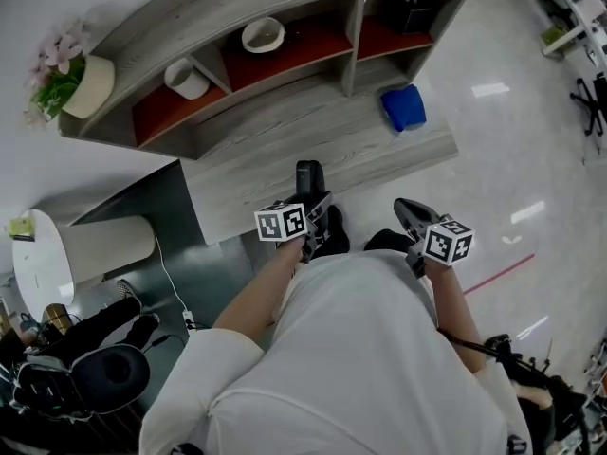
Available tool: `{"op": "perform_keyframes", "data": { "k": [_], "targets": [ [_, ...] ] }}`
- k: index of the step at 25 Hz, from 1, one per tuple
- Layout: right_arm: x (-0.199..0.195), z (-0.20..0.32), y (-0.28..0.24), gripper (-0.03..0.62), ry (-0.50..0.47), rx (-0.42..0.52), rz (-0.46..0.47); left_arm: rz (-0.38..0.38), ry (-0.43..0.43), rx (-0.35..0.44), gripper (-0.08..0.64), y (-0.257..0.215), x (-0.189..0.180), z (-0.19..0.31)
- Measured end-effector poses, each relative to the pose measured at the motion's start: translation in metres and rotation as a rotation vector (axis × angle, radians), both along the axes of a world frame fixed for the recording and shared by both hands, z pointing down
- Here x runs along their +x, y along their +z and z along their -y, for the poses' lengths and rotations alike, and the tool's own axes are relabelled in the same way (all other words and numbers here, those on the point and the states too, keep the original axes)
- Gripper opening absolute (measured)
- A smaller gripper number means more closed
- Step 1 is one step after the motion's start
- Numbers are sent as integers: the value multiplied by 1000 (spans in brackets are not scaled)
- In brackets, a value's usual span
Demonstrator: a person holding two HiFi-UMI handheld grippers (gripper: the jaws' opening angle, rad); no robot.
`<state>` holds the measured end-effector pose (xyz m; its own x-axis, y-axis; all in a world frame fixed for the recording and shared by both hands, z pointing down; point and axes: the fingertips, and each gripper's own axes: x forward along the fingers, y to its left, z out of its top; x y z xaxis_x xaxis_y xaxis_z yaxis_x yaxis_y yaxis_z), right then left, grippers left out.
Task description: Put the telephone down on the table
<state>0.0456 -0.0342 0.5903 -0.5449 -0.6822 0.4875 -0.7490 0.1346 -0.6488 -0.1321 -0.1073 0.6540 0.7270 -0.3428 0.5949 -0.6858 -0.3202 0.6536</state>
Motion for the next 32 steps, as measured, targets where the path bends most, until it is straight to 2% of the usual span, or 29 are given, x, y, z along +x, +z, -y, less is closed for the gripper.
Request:
{"op": "perform_keyframes", "data": {
  "k": [6,12,18,22,25,32],
  "targets": [
    [8,23,-3,18,36,7,4,20,7,-13,278,5,2,25],
    [38,45,2,18,28,11,4,-18,-21,-56,278,11,34,38],
    [72,70,-6,18,-26,6,1,-12,-108,-85,278,16,64,56],
    [96,85,-10,18,-68,11,-3,-43,-222,-147,278,29,90,74],
    [115,92,-8,18,-84,7,6,-5,-246,-152,278,43,116,90],
    [144,103,-1,18,-164,-12,11,142,-221,-131,278,83,164,128]
  ]
}}
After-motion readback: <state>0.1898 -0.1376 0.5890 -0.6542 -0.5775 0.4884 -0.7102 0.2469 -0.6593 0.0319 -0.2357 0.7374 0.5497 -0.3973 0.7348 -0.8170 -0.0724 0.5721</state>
